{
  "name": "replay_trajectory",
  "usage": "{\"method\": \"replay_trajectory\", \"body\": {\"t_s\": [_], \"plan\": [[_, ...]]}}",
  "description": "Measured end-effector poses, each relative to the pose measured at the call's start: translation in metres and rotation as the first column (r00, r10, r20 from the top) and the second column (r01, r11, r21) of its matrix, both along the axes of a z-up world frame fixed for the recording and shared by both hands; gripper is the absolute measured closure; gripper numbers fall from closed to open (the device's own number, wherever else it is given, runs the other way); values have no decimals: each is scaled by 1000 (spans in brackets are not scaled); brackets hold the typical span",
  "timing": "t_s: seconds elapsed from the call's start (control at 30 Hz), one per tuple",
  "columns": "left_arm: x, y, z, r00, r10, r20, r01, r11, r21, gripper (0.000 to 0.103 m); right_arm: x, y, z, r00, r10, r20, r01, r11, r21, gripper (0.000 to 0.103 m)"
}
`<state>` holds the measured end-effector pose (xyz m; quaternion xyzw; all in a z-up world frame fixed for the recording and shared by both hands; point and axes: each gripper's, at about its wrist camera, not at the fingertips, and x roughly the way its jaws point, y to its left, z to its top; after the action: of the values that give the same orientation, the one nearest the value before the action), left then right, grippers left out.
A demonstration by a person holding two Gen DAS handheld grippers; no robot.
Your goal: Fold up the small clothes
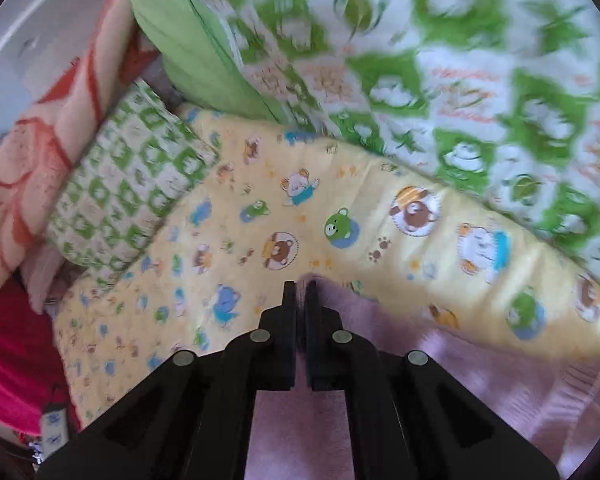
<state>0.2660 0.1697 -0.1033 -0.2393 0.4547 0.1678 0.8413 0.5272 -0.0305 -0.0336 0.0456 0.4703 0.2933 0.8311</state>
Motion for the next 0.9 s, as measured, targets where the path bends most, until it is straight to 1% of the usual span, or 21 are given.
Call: {"method": "replay_trajectory", "body": {"t_s": [0.07, 0.1, 0.2, 0.27, 0.33, 0.4, 0.47, 0.53, 0.6, 0.67, 0.73, 0.8, 0.83, 0.87, 0.9], "plan": [[0, 1, 0, 1000, -8, -1, 8, 1000, 0, 70, 3, 15, -17, 1000, 15, -3, -16, 997, -77, 99], [-2, 1, 0, 1000, -17, -5, 17, 1000, 5, 68, 3, 17, -21, 1000, 14, 1, -14, 995, -97, 99], [-12, 2, 3, 999, -42, -12, 43, 999, 0, 67, 2, 4, -17, 999, -29, -20, 28, 998, -51, 96], [-23, 3, 7, 998, -64, -20, 64, 998, 11, 65, -6, -15, -1, 997, -75, -27, 74, 997, -15, 94], [-35, 3, 13, 997, -79, -25, 79, 997, 19, 65, -28, -42, 21, 993, -113, 25, 113, 993, 23, 91], [-49, 1, 24, 996, -86, -16, 86, 996, 26, 66, -58, -78, 39, 985, -160, 59, 156, 985, 74, 84], [-56, 1, 37, 996, -89, 8, 89, 996, 32, 67, -95, -121, 48, 971, -230, 71, 222, 969, 108, 76], [-57, -7, 53, 993, -108, 47, 106, 994, 36, 67, -133, -163, 48, 946, -317, 61, 309, 944, 118, 76], [-45, -16, 67, 987, -139, 82, 137, 990, 27, 66, -166, -196, 42, 920, -390, 35, 382, 915, 128, 76], [-25, -26, 74, 980, -172, 100, 170, 985, 30, 66, -198, -224, 28, 893, -450, -5, 448, 888, 109, 76], [1, -35, 80, 971, -215, 100, 211, 976, 54, 65, -220, -247, 12, 865, -498, -64, 502, 859, 106, 76], [24, -51, 79, 962, -259, 87, 252, 964, 85, 64, -231, -259, 1, 845, -523, -111, 533, 839, 108, 76], [34, -54, 77, 961, -269, 68, 262, 960, 95, 64, -236, -261, -3, 847, -516, -124, 529, 842, 106, 76], [46, -61, 75, 957, -286, 49, 280, 955, 95, 64, -238, -259, -7, 858, -496, -135, 509, 857, 83, 76], [54, -66, 73, 950, -309, 39, 304, 948, 94, 64, -242, -257, -9, 864, -487, -128, 497, 865, 61, 76]]}}
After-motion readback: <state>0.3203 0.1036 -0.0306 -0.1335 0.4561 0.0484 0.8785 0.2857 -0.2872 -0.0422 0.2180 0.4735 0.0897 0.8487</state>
